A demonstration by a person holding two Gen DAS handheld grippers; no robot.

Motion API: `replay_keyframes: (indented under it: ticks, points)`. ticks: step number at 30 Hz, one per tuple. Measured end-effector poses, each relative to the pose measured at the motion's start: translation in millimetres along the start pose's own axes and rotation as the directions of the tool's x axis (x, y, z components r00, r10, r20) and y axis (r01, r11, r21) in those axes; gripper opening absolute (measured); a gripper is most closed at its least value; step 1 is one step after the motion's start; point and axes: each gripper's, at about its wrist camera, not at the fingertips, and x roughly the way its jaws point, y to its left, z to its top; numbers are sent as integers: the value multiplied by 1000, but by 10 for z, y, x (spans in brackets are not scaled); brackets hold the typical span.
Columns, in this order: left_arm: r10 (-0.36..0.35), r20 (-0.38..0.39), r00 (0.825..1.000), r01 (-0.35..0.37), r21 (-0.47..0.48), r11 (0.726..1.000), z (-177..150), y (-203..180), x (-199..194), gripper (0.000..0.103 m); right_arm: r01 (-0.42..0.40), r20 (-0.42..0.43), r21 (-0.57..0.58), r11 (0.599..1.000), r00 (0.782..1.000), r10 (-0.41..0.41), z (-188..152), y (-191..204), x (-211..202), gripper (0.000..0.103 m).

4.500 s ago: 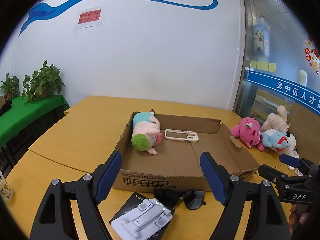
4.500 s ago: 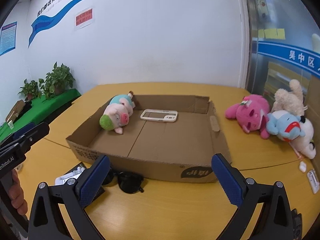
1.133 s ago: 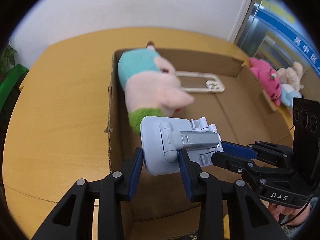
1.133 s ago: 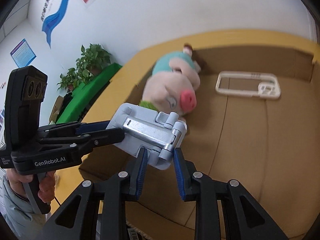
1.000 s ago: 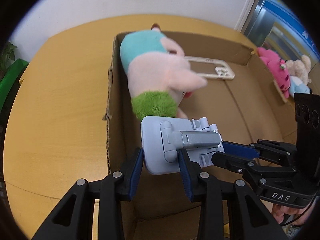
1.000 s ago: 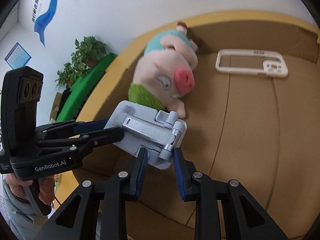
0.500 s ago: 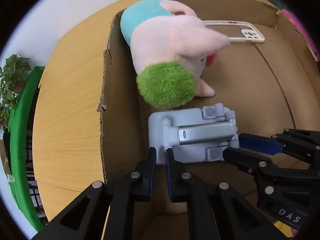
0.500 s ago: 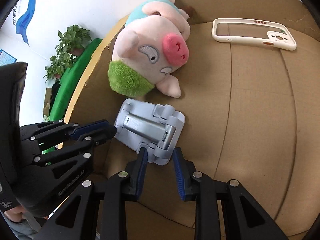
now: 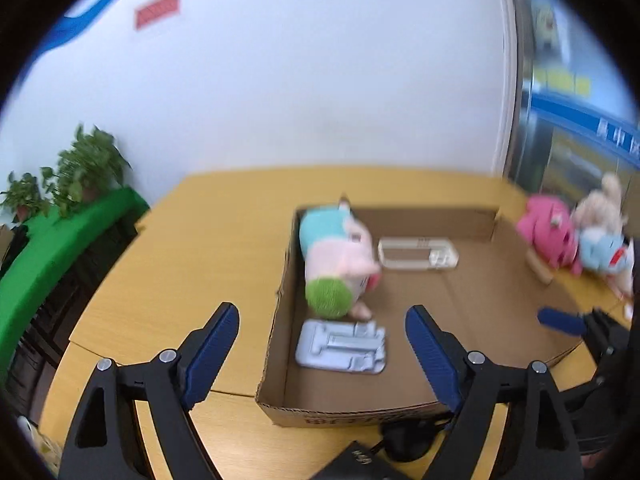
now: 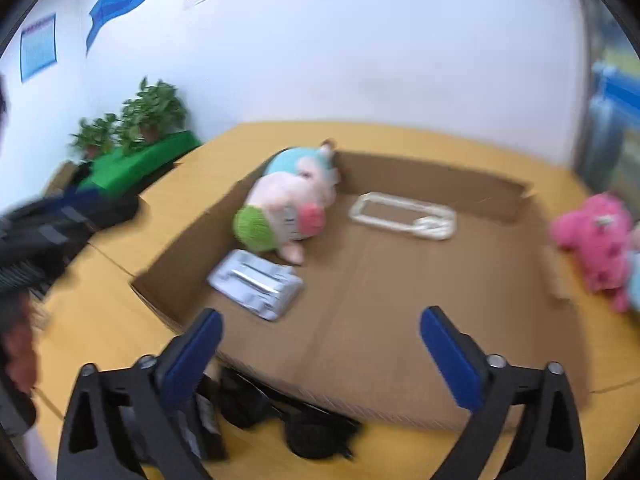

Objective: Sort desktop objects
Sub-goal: 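Withdraw the left gripper from the box, then move the left gripper to the black charger box and close on it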

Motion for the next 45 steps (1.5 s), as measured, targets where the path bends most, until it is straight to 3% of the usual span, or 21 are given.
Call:
replay_keyframes:
  ticks: [3, 8, 13, 19, 23, 25, 28, 31, 37, 42, 45]
  points:
    - [-18, 36, 999, 19, -15, 1000, -131, -86, -212, 86, 47, 22, 4, 999, 999, -47, -197, -136, -274, 103]
    - [-67, 30, 997, 69, -62, 996, -171, -236, -300, 86, 86, 52, 5, 996, 995, -86, -329, -243, -556, 103]
    - [-76, 42, 996, 79, -75, 994, -255, -280, -450, 86, 77, 70, -28, 997, 995, -75, -381, -204, -716, 103]
    - [-67, 19, 998, 68, -68, 995, -342, -246, -486, 86, 23, 66, -78, 997, 998, -18, -398, -73, -733, 103]
    - [-86, -24, 996, 84, -100, 991, -460, -89, -448, 86, -83, 70, -98, 992, 994, 90, -482, 25, -721, 103]
    - [-85, -67, 994, 76, -121, 990, -588, 39, -407, 86, -179, 51, -116, 977, 981, 186, -553, 89, -694, 103]
    - [-90, -137, 986, 63, -192, 979, -816, 258, -336, 86, -318, -45, -143, 937, 948, 314, -692, 228, -528, 103]
    - [-118, -214, 970, 59, -266, 962, -1071, 444, -247, 86, -430, -149, -142, 892, 900, 410, -823, 379, -305, 103]
    - [-209, -293, 933, 92, -367, 926, -1416, 637, -125, 85, -527, -277, -156, 835, 835, 475, -959, 617, 112, 103]
    - [-271, -314, 910, 116, -435, 893, -1511, 730, 11, 85, -540, -371, -229, 810, 818, 440, -1117, 930, 356, 102]
    - [-296, -319, 900, 134, -443, 886, -1539, 750, 61, 84, -609, -379, -258, 750, 778, 502, -1179, 1079, 186, 102]
